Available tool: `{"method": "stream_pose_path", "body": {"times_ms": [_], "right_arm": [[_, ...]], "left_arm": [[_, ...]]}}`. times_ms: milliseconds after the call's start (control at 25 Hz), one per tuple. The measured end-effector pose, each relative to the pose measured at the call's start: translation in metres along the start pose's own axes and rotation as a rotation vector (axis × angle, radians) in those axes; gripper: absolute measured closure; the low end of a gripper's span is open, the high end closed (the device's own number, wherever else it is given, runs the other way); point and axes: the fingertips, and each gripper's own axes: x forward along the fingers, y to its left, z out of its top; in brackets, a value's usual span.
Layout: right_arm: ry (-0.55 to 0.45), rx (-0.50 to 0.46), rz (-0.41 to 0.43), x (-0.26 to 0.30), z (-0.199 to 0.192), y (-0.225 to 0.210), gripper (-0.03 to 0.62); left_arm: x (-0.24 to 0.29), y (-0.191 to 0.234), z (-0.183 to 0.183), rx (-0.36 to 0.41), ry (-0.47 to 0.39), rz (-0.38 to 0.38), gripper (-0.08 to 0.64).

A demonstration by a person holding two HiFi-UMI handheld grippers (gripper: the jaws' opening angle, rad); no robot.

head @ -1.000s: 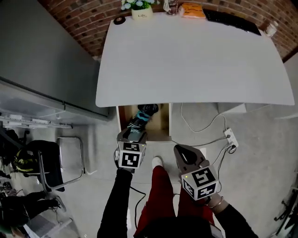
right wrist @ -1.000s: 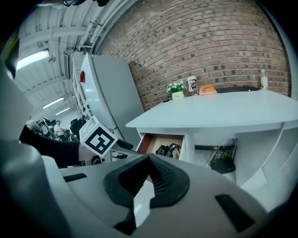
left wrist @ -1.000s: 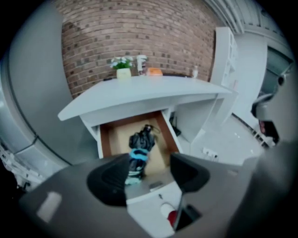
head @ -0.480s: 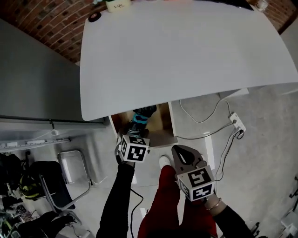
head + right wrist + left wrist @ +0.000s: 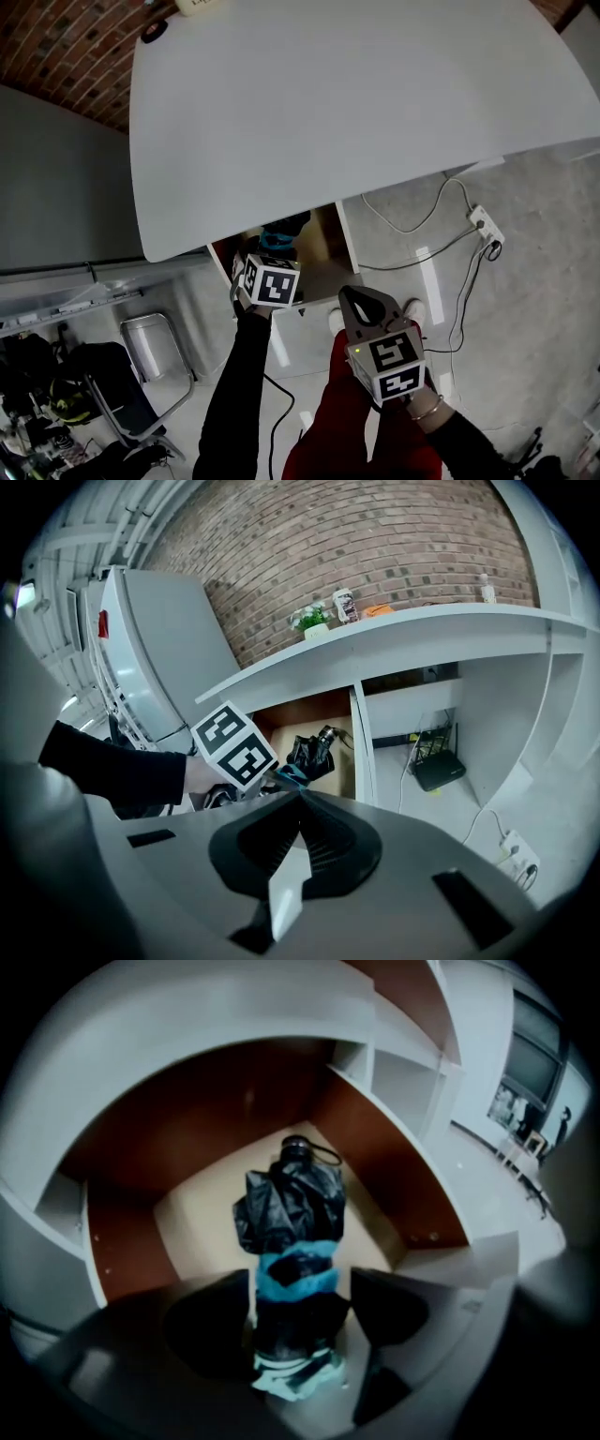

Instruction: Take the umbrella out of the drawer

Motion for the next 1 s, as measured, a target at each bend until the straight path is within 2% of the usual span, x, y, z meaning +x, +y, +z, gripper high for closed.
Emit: {"method": "stream_pose_path", "body": {"times_ms": [200, 480, 720, 880, 1000], "right_arm": [[0.005, 0.022, 0.005, 0.012, -0.008, 0.005, 0.594], [0.029, 0.028, 0.004, 0.016, -0.020, 0.003, 0.594], [0.038, 0.047, 0.009, 0.018, -0.022, 0.000, 0.594], [0.043, 0.037, 0.012, 0.022, -0.020, -0.002, 0.594], [0.049, 0.036, 0.015, 0.024, -0.020, -0.002, 0.594]], "left_arm": [[0.020, 0.002, 0.004, -0.008, 0.019, -0.016, 0.229], [0.046, 0.008, 0.004, -0.028, 0.034, 0.039, 0.230], [0.057, 0.010, 0.001, -0.011, 0.067, 0.084, 0.230], [0.059, 0.010, 0.002, -0.006, 0.084, 0.088, 0.229], [0.058, 0.009, 0.001, 0.026, 0.110, 0.084, 0.246]]}}
